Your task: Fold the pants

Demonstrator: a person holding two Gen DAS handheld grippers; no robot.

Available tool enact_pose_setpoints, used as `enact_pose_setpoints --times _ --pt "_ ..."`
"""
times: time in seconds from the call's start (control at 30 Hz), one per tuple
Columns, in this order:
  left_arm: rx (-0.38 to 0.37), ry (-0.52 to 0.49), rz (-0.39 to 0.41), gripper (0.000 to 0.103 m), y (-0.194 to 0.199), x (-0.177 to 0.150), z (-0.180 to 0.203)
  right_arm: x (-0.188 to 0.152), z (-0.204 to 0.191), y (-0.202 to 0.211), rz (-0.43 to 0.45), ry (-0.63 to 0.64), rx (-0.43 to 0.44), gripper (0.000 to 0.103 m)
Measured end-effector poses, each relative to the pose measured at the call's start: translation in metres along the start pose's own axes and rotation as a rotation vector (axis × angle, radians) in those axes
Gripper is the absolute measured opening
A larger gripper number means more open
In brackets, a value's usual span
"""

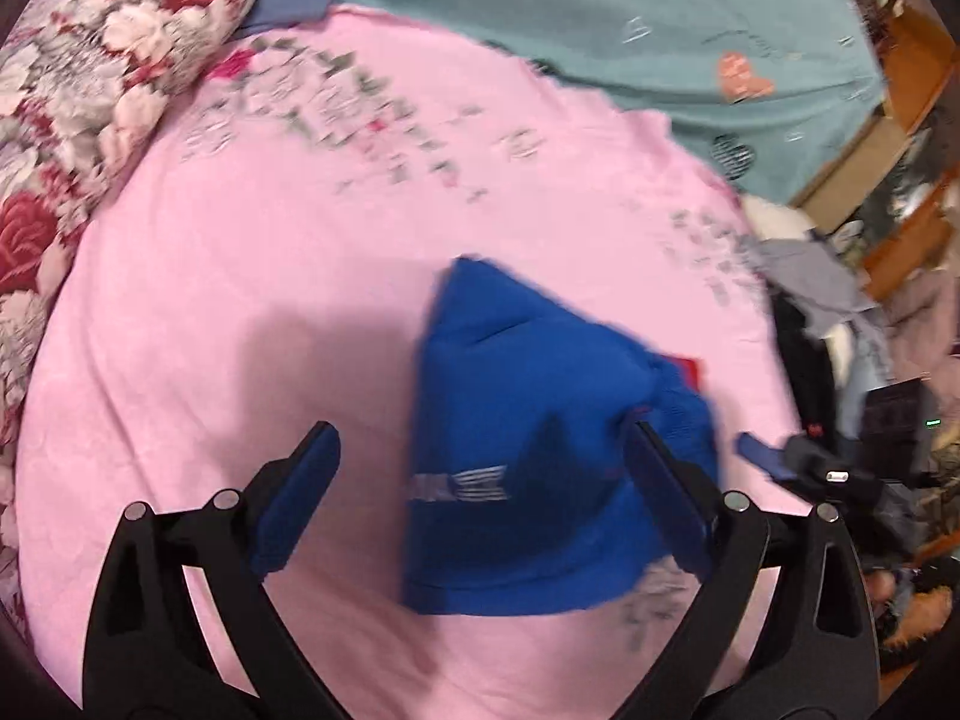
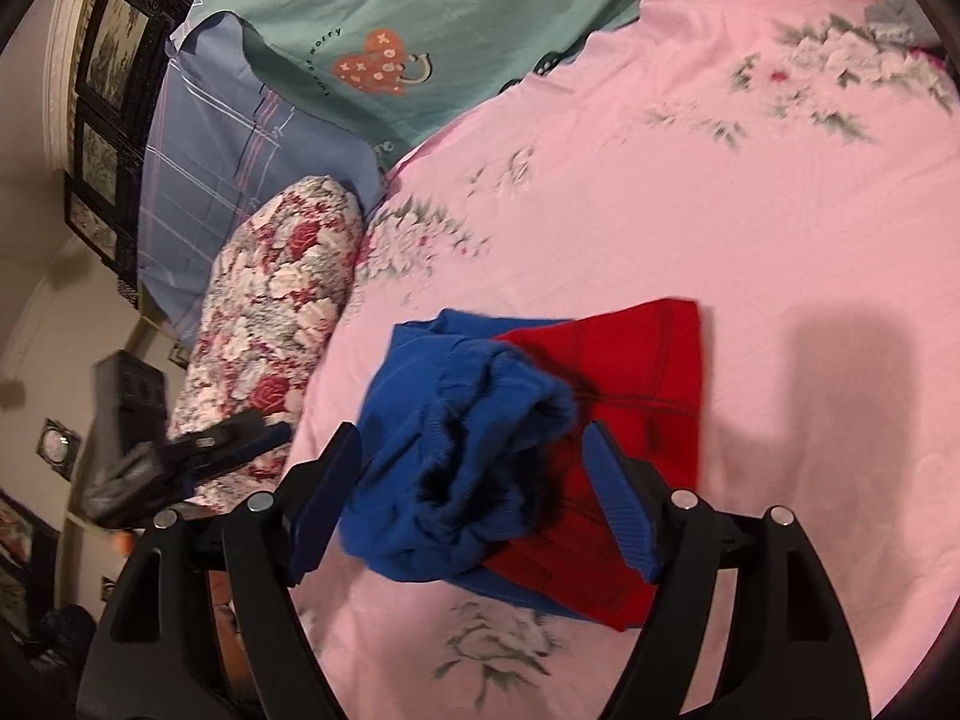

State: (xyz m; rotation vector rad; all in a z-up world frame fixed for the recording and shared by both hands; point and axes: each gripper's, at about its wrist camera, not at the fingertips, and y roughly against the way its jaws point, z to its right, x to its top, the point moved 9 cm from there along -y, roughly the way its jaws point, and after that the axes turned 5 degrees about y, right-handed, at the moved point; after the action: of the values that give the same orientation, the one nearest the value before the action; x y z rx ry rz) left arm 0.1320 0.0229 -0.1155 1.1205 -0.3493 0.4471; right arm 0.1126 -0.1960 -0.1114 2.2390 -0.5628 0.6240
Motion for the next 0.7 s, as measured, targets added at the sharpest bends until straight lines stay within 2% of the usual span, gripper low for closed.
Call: enact_pose_setpoints --times 0.1,0.27,0.3,0.33,0.43,0.53,0.63,0.7 --pt "0.086 0.000 -0.051 0.097 -0.024 -0.014 -0.022 -0.007 -0.003 -0.014 -0.055 -0.028 0.027 0.080" --pt "0.084 0.026 -0.092 0.097 -0.042 -0.030 -0.032 -0.022 -0.006 -0.045 -0.136 -0.015 -0.007 0.080" --pt "0.082 0.029 -0.094 0.097 -0.042 -0.031 -0.033 -0.022 -0.005 -0.052 -0.137 -0.004 -0.028 0.077" --pt "0.083 0.031 -0.099 0.097 -0.042 -0.034 -0.034 -0.022 -0.006 -0.058 -0.136 0.007 -0.037 0.058" --pt "0.082 0.040 -0.103 0.097 -0.040 -0.032 -0.036 -0.026 -0.005 -0.079 -0.190 0.006 -0.078 0.034" --pt "0.054 0.075 -0.064 0.097 -0.025 -0.021 -0.037 -0.021 -0.020 -0.075 -0.173 0.059 -0.064 0.021" --pt "0.059 0.101 0.001 0.097 -0.006 -0.006 -0.039 -0.003 -0.062 -0.044 -0.070 0.204 0.039 0.019" --pt "0.059 0.098 0.028 0.097 0.001 0.000 -0.035 0.007 -0.079 -0.016 0.007 0.286 0.060 0.019"
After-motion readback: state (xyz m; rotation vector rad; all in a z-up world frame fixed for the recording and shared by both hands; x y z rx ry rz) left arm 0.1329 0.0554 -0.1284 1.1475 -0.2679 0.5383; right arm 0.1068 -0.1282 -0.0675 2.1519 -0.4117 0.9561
